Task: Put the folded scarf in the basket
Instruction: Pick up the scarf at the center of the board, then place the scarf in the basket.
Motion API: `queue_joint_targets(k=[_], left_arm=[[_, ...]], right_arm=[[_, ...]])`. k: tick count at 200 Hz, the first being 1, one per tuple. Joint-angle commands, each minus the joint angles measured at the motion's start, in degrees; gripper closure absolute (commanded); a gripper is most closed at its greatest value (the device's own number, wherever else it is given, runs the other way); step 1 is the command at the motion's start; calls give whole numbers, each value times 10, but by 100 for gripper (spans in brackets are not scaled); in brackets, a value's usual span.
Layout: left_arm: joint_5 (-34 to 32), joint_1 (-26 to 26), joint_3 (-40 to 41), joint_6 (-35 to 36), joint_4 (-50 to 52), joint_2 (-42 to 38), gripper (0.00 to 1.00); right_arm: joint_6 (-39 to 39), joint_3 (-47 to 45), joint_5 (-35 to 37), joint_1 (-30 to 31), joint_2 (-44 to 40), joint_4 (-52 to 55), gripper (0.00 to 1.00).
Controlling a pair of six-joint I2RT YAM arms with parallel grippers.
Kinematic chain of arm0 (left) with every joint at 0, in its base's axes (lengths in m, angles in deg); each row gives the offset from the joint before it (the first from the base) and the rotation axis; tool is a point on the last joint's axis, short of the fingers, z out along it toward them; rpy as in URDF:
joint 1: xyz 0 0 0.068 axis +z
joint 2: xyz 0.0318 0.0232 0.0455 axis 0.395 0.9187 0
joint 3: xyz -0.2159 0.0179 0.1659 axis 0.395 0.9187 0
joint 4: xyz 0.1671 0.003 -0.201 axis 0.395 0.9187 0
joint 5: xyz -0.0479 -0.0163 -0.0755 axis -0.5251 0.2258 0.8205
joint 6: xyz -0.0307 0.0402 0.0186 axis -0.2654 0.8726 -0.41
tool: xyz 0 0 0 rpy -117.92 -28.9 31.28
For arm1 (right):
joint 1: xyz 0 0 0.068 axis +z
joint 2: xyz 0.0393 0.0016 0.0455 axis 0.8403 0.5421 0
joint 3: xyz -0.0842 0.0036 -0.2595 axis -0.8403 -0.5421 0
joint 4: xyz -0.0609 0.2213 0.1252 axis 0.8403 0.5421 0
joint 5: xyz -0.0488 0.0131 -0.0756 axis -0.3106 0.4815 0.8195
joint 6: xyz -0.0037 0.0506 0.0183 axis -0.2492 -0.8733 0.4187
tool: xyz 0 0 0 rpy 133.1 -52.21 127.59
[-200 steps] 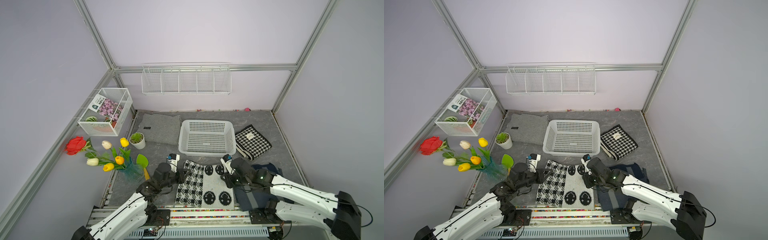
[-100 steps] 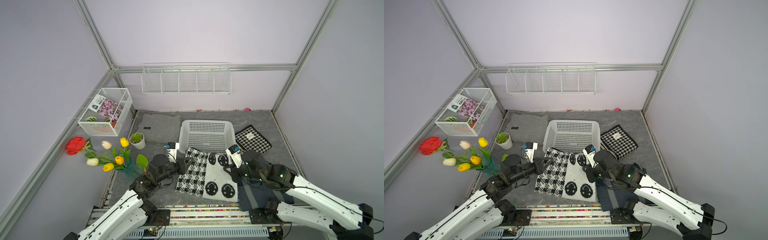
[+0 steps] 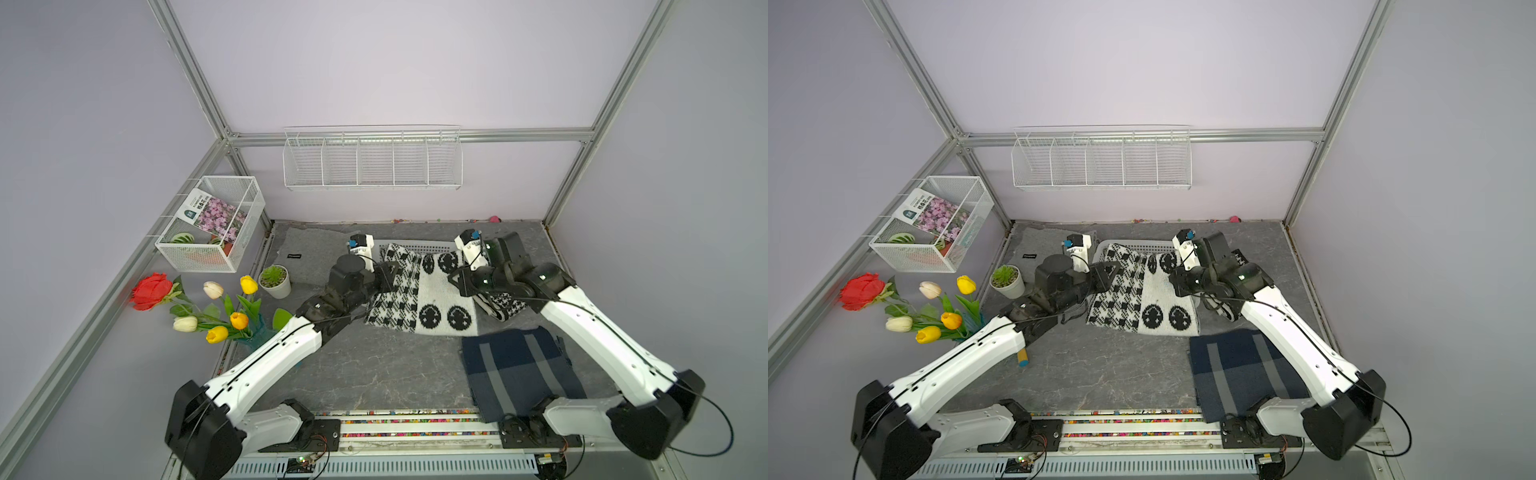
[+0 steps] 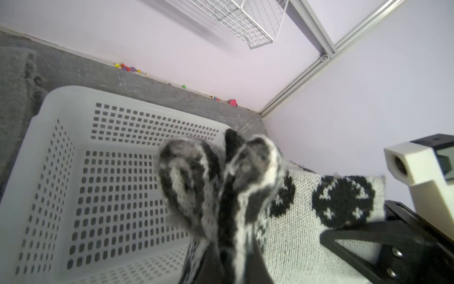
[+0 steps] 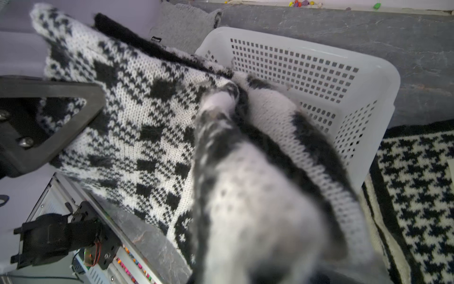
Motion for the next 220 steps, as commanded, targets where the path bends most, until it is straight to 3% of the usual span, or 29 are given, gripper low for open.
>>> queue_joint_targets(k=[1, 49, 124, 220], left_arm=[[9, 40, -36, -3, -44, 58, 100], [-8, 84, -76, 9, -61, 171, 100], [4, 101, -161, 42, -43, 325, 100], [-44, 107, -190, 74, 12, 374, 100]], right_arm=[[33, 47, -19, -19, 46, 9, 100], [48, 97, 34, -55, 156, -14, 100], [65, 134, 78, -60, 292, -18, 100], [64, 155, 102, -61, 378, -19, 100]])
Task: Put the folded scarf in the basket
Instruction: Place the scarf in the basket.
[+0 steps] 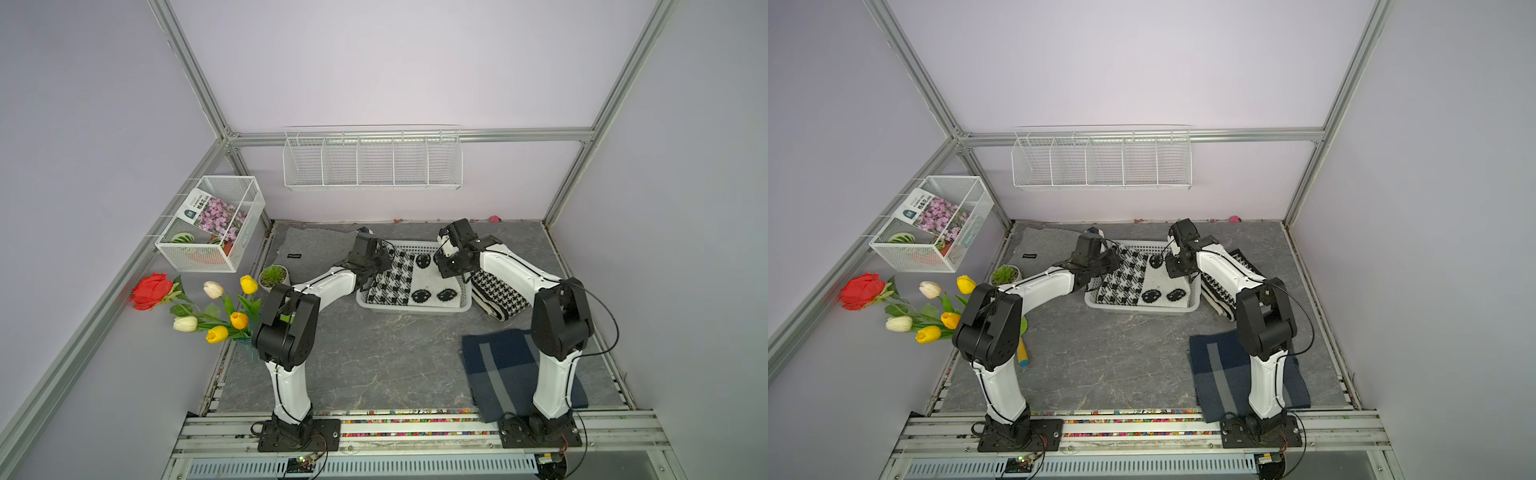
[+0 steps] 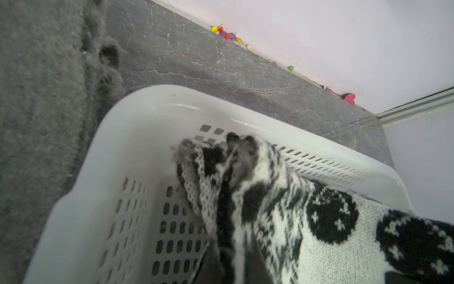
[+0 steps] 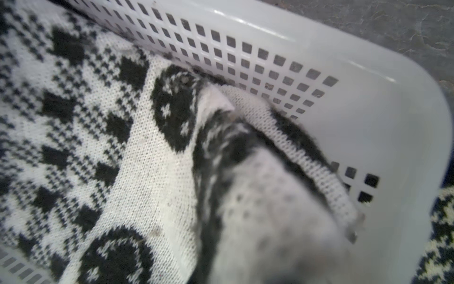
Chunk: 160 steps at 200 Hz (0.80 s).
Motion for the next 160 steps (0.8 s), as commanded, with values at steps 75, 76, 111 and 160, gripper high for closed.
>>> queue_joint_targets(k=[75, 76, 111, 160], left_arm=[[-34, 4, -35, 48, 46, 3, 57], [-34, 4, -35, 48, 47, 3, 56], [-30, 4, -42, 58, 58, -11, 52], [-57, 3, -23, 76, 45, -69, 47]], right_arm=[[-6, 11, 45, 0, 1, 15, 59], [-7, 11, 45, -1, 1, 15, 59], [-8, -14, 88, 0, -41, -9, 57], [-10, -35, 100, 2, -91, -22, 54]])
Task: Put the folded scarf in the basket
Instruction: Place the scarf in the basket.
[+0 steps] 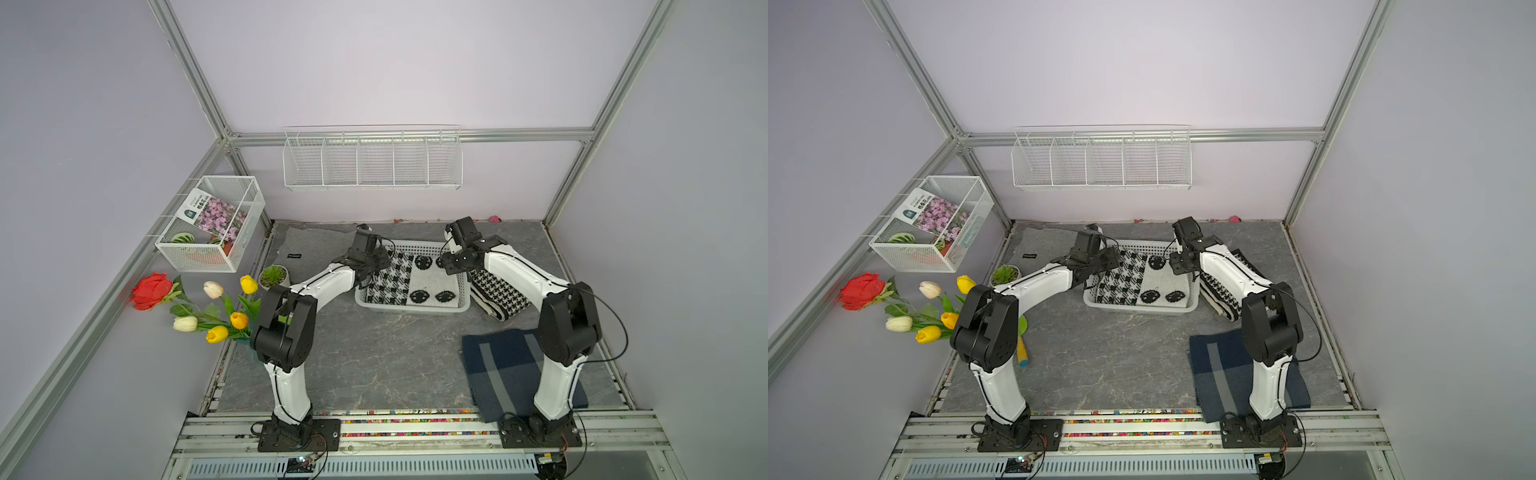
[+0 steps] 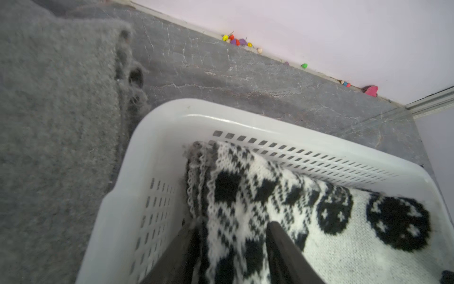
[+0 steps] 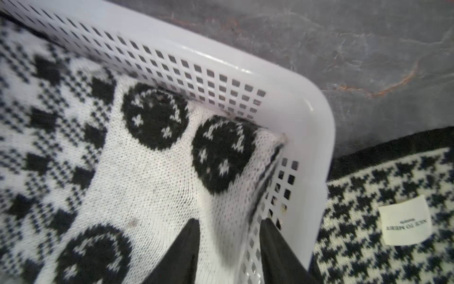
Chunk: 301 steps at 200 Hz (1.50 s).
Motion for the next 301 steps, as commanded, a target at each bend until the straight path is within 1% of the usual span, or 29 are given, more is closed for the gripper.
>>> queue_joint_targets(k=[1, 25, 34, 51, 73, 90, 102, 116, 136, 159, 184, 207, 234, 242, 257, 271, 285, 301], left_arm=[[-21, 2, -3, 25, -9, -46, 47], [-13, 1, 7, 26, -24, -66, 47], [9, 1, 16, 25, -42, -70, 48], [58, 0, 31, 11, -80, -66, 49], [96, -3, 24, 7, -108, -26, 50], [121, -3, 5, 9, -123, 20, 50], [123, -3, -6, 5, -122, 49, 51], [109, -3, -21, 1, -109, 80, 52], [90, -3, -43, 6, -87, 110, 53], [78, -2, -37, 15, -94, 114, 52], [75, -3, -37, 22, -86, 104, 52], [90, -3, -29, 18, -85, 72, 52], [110, -13, -20, 11, -63, 12, 52], [95, -22, -17, 13, -49, -9, 52], [38, -45, -23, 25, -2, -41, 52], [28, -58, -37, 29, 44, -62, 52], [49, -63, -26, 11, 57, -92, 51], [63, -75, 16, -8, 46, -138, 51]], right_arm=[[-5, -14, 13, 2, -29, -13, 54], [-1, -14, -9, 8, -31, -18, 56], [4, -15, -26, 11, -26, -23, 57], [6, -9, -48, 15, -7, -30, 64], [16, 4, -50, 15, 31, -34, 65], [23, 21, -23, 14, 63, -23, 65], [28, 32, -4, 13, 83, -15, 66], [28, 41, 25, 10, 103, -5, 67], [28, 53, 26, 8, 119, 5, 68], [23, 80, 25, 12, 124, 40, 68], [18, 77, 20, 13, 113, 42, 68], [16, 57, 27, 20, 77, 41, 68], [9, -11, 26, 37, -21, 36, 66], [7, -37, 27, 45, -55, 37, 66], [0, -78, 22, 64, -117, 54, 67], [-7, -111, -6, 79, -163, 81, 66], [-22, -149, -11, 112, -206, 97, 63], [-45, -211, 12, 161, -259, 98, 60]])
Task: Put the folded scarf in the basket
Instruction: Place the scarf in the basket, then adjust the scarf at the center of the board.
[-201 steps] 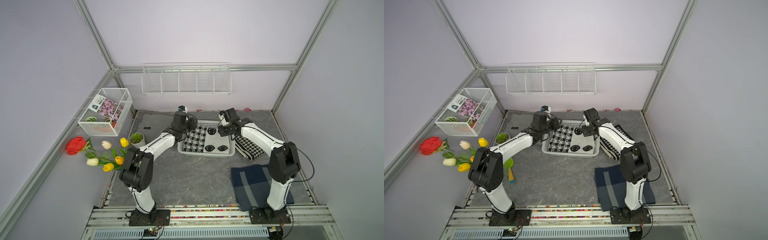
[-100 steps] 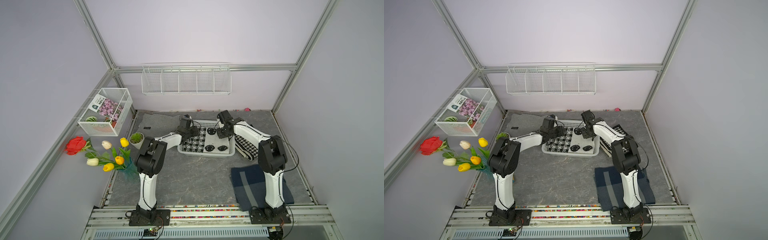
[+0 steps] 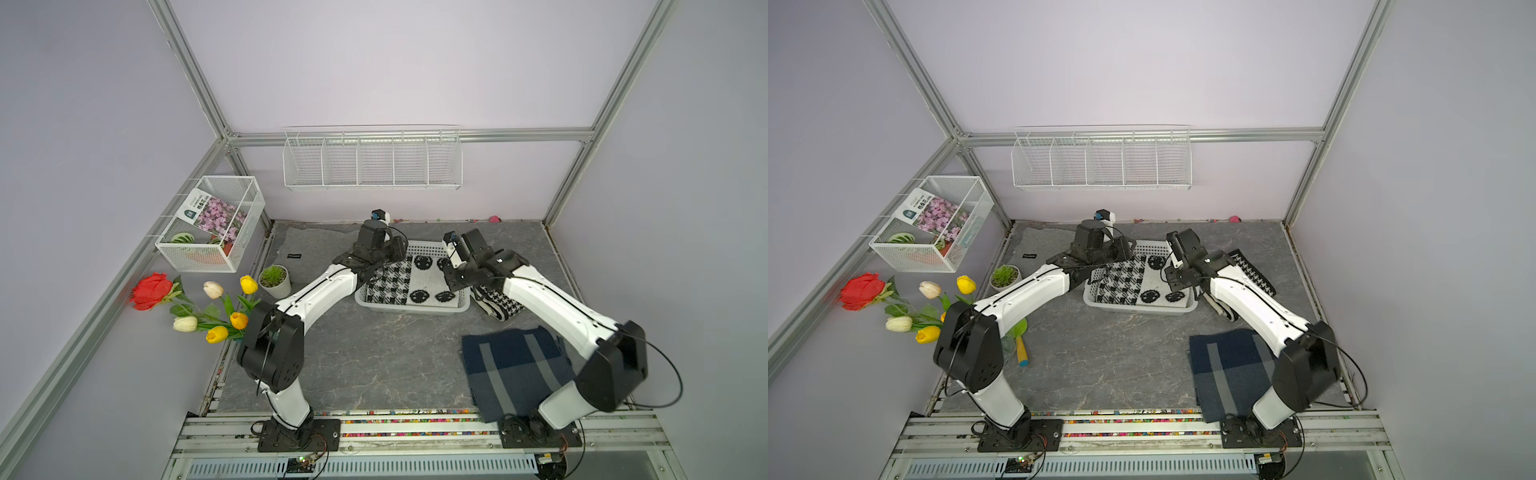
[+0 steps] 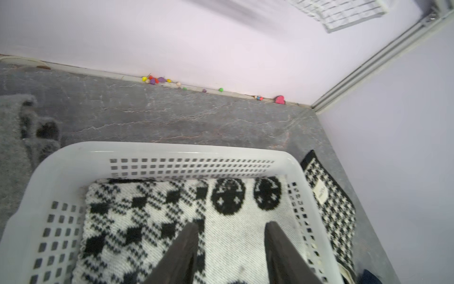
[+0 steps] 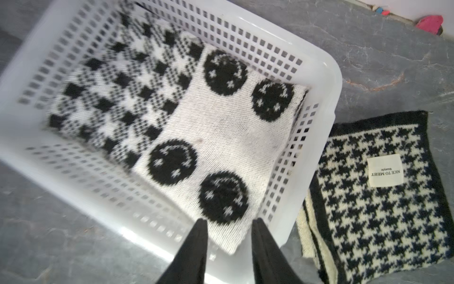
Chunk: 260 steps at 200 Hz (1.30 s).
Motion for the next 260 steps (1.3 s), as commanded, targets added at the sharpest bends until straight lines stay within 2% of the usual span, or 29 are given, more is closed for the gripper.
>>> queue_joint_targets(k=[1, 14, 39, 52, 75, 91, 119, 141, 159, 178, 198, 210, 260], left_arm=[[6, -8, 40, -20, 40, -50, 51], [14, -20, 86, -30, 33, -89, 51], [-33, -60, 189, -6, 36, -173, 51], [-34, -68, 250, -5, 21, -214, 51], [-20, -68, 390, -42, -78, -301, 52], [-19, -68, 444, -43, -105, -344, 52], [-33, -68, 462, -8, -66, -374, 52], [-20, -68, 488, -6, -77, -387, 52], [-17, -69, 487, 2, -69, -388, 52], [-24, -69, 480, 6, -54, -395, 53], [-33, -69, 497, -1, -65, -423, 54], [-30, -69, 501, -2, -67, -433, 53], [-13, -69, 499, -3, -69, -428, 54]], right_arm=[[-41, -83, 8, 57, -48, 44, 60], [-62, -136, 21, 104, -92, 37, 57], [-127, -237, 51, 191, -171, 24, 52], [-165, -286, 73, 229, -199, 17, 50], [-243, -337, 160, 288, -209, 38, 48], [-288, -362, 196, 304, -205, 46, 46], [-335, -406, 213, 303, -187, 28, 43], [-364, -421, 223, 303, -157, 33, 43], [-344, -449, 184, 293, -151, -27, 45], [-343, -448, 162, 280, -137, -30, 49], [-329, -446, 130, 267, -115, -44, 49], [-299, -447, 83, 258, -98, -72, 47], [-277, -388, 14, 260, -3, -142, 49]])
